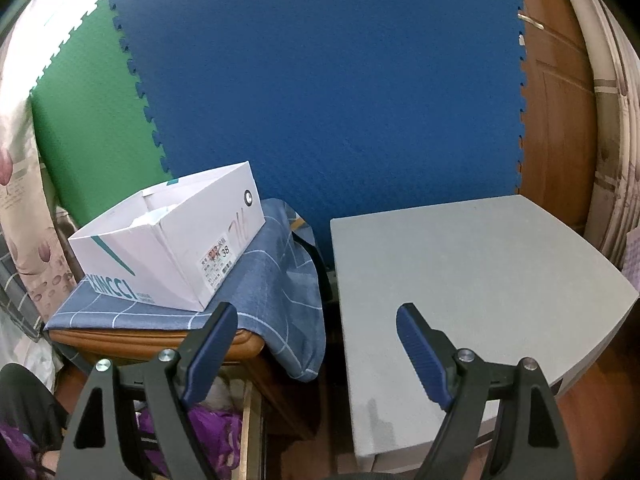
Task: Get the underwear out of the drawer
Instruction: 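Lift the purple bra out of the drawer toward the shoe box with the left gripper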
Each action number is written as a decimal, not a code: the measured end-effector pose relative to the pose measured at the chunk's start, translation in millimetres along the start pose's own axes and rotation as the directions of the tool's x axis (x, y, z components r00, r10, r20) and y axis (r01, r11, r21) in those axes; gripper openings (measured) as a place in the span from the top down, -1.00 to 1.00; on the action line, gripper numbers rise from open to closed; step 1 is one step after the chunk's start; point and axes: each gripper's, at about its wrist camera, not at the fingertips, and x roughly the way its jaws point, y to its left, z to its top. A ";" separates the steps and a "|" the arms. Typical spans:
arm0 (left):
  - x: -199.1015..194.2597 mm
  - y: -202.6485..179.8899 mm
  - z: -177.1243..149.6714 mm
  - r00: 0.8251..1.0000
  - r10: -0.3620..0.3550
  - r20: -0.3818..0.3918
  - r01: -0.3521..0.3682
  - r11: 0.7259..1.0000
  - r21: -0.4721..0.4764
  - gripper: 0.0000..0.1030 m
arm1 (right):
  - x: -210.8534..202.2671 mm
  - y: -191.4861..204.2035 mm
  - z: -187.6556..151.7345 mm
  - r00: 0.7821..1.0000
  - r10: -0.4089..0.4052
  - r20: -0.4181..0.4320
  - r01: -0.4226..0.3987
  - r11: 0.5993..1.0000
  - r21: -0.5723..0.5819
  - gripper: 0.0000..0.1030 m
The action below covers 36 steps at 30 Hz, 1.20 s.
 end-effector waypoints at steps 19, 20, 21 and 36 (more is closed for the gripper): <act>-165.4 -1.7 -17.8 0.969 -0.201 0.144 0.170 0.965 0.201 0.70 | 7.2 5.0 -0.6 1.000 -0.011 -0.029 0.010 1.000 -0.019 -0.63; -174.9 -6.9 -21.0 0.965 -0.212 0.154 0.175 0.960 0.220 0.70 | 7.6 5.3 -0.7 0.999 -0.011 -0.030 0.010 1.000 -0.020 -0.63; -183.9 -9.0 -22.7 0.962 -0.219 0.162 0.178 0.956 0.234 0.70 | 7.7 5.5 -0.9 0.999 -0.012 -0.031 0.011 1.000 -0.021 -0.63; -338.8 -78.0 -19.2 0.877 -0.388 0.285 0.253 0.875 0.412 0.69 | 8.7 7.4 -1.4 0.999 -0.012 -0.034 0.011 1.000 -0.027 -0.63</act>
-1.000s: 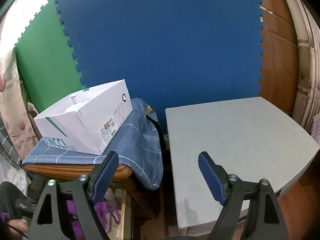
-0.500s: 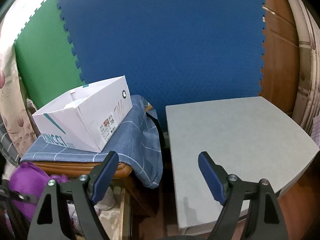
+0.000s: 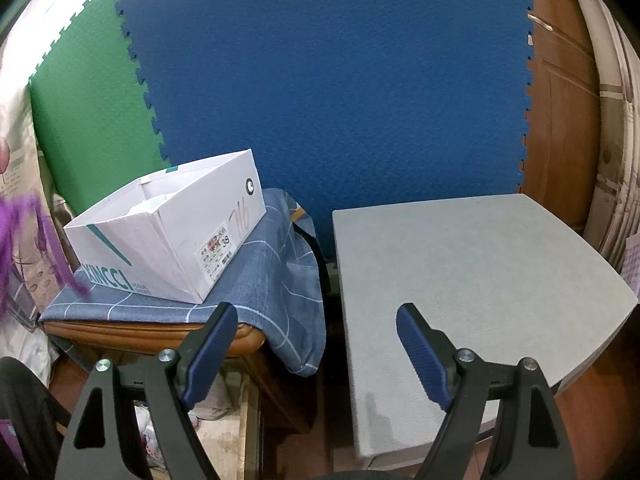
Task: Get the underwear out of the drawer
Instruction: 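Lift the purple bra out of the drawer toward the shoe box with the left gripper, then lower the purple bra into the shoe box and open the left gripper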
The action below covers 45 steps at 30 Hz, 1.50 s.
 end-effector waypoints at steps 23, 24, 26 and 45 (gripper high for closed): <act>181.6 39.4 194.5 0.999 0.040 0.004 -0.039 0.995 -0.093 0.68 | 0.0 -7.1 -1.4 1.000 0.025 -0.001 -0.025 0.999 0.023 -0.63; 189.0 43.4 194.4 0.999 0.044 -0.002 -0.044 0.994 -0.098 0.68 | -0.2 -7.5 -1.3 1.000 0.025 -0.002 -0.025 0.999 0.023 -0.63; 206.8 51.1 194.2 0.998 0.067 -0.017 -0.068 0.992 -0.102 0.67 | 0.1 -7.5 -1.4 1.000 0.024 -0.005 -0.024 0.999 0.021 -0.63; 205.0 68.3 178.8 0.962 0.255 0.098 -0.243 0.963 -0.114 -0.87 | 6.2 -0.7 -1.6 1.000 0.010 -0.028 -0.010 1.000 -0.002 -0.63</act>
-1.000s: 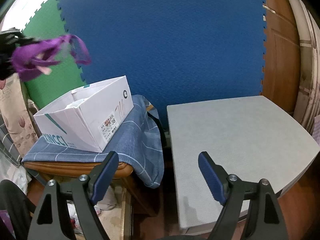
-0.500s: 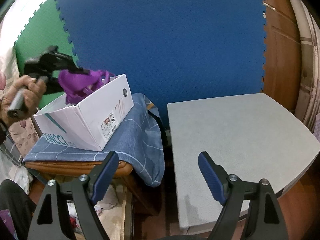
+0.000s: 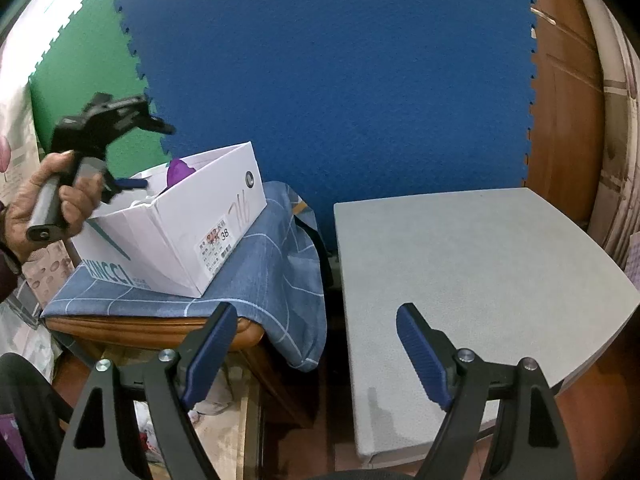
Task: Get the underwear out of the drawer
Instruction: 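Lower the purple bra into the shoe box and open the left gripper, then reach the right gripper into the drawer and grasp the red underwear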
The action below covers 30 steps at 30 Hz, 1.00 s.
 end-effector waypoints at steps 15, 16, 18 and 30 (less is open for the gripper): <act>-157.6 131.5 -112.2 0.986 0.150 0.073 -0.160 0.974 0.161 -0.90 | 0.7 51.3 -6.3 0.979 0.189 -0.074 -0.200 0.958 -0.204 -0.63; -165.8 145.6 -121.6 0.984 0.163 0.070 -0.171 0.974 0.149 -0.90 | 3.7 61.6 -8.3 0.962 0.249 -0.110 -0.267 0.942 -0.205 -0.63; -188.4 174.0 -144.4 0.967 0.238 0.094 -0.249 0.960 0.128 -0.90 | 16.1 90.2 -17.2 0.897 0.380 -0.225 -0.420 0.891 -0.171 -0.63; -238.3 195.8 -207.4 0.839 0.427 0.339 -0.502 0.847 0.177 -0.98 | 104.3 310.5 -123.8 0.592 0.331 -0.735 -0.738 0.590 -0.328 -0.63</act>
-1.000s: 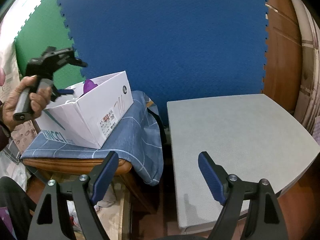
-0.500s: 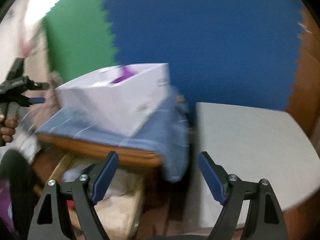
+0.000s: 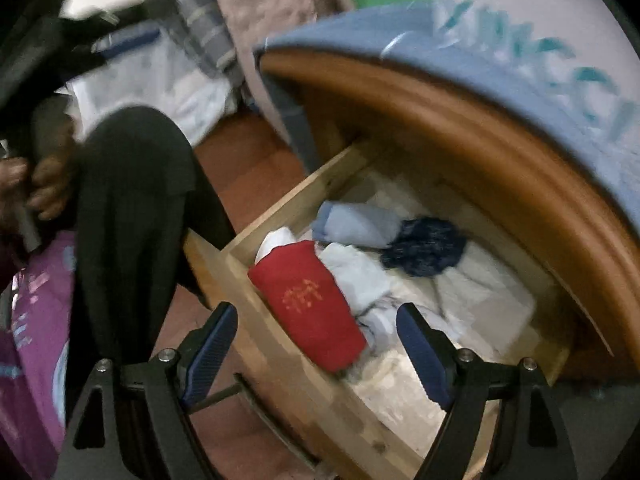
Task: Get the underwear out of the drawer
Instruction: 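Reach the right gripper into the drawer and grasp the red underwear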
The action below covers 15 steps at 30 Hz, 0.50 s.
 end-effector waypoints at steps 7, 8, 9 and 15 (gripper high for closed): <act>4.4 6.0 4.4 0.997 -0.062 -0.036 0.061 0.998 -0.027 -0.98 | 57.8 2.3 20.0 0.988 0.044 -0.147 -0.042 0.999 0.018 -0.63; 4.8 9.0 4.0 0.997 -0.068 -0.034 0.066 0.997 -0.041 -0.98 | 64.6 2.3 20.6 0.984 0.045 -0.171 -0.042 0.999 0.021 -0.63; 4.9 11.6 3.5 0.997 -0.072 -0.032 0.071 0.996 -0.055 -0.98 | 71.8 1.3 22.7 0.980 0.051 -0.192 -0.047 0.999 0.028 -0.63; 2.6 29.1 3.2 0.993 -0.119 -0.011 0.116 0.983 -0.144 -0.98 | 99.5 -2.8 31.4 0.954 0.125 -0.273 -0.101 0.990 0.100 -0.63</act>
